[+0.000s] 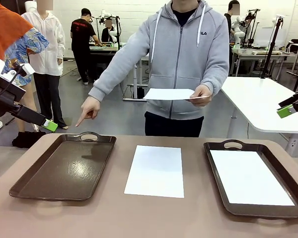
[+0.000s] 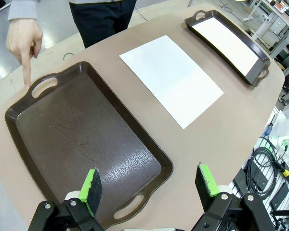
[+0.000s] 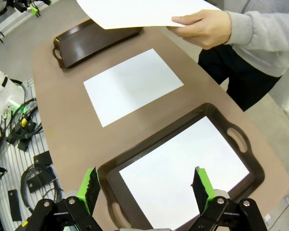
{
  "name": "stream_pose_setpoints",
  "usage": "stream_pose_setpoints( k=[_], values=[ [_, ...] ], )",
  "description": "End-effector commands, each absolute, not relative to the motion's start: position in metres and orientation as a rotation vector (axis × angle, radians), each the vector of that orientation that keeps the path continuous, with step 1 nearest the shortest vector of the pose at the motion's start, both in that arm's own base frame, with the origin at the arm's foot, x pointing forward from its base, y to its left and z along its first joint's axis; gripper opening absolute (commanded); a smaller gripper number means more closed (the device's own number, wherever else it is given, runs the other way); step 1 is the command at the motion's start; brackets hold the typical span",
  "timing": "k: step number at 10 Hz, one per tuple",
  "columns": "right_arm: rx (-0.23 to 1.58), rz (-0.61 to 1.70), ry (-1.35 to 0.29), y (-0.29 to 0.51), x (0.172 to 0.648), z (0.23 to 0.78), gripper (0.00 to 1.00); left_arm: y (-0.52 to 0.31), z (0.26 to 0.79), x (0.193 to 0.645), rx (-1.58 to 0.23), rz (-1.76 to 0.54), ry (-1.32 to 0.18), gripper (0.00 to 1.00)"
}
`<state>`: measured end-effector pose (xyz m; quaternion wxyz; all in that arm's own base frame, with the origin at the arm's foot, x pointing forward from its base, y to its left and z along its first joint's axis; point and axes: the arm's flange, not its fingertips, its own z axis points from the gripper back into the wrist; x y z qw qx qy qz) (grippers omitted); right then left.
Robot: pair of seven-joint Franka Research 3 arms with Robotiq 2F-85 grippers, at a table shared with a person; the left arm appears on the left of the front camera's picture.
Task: Sort the A4 documents.
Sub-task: Receive the A4 Paper.
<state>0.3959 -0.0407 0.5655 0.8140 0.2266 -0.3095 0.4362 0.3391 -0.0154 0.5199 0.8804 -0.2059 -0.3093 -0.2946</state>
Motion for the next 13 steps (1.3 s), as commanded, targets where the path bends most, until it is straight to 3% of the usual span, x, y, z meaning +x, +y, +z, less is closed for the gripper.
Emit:
stream_pose_setpoints(
  k=[1,13],
  values=[
    [0.484,0.928,-0.659,-0.0407,0.3958,0.5652,1.0,-0.0141,0.5186,0.3398,-0.444,-0.625,-0.646,1.0],
    [0.484,0.928,-0.659,-0.0407,0.3958,0.5652,1.0,-0.0141,0.5186,0.3398,-0.444,-0.625,-0.646,1.0]
  ],
)
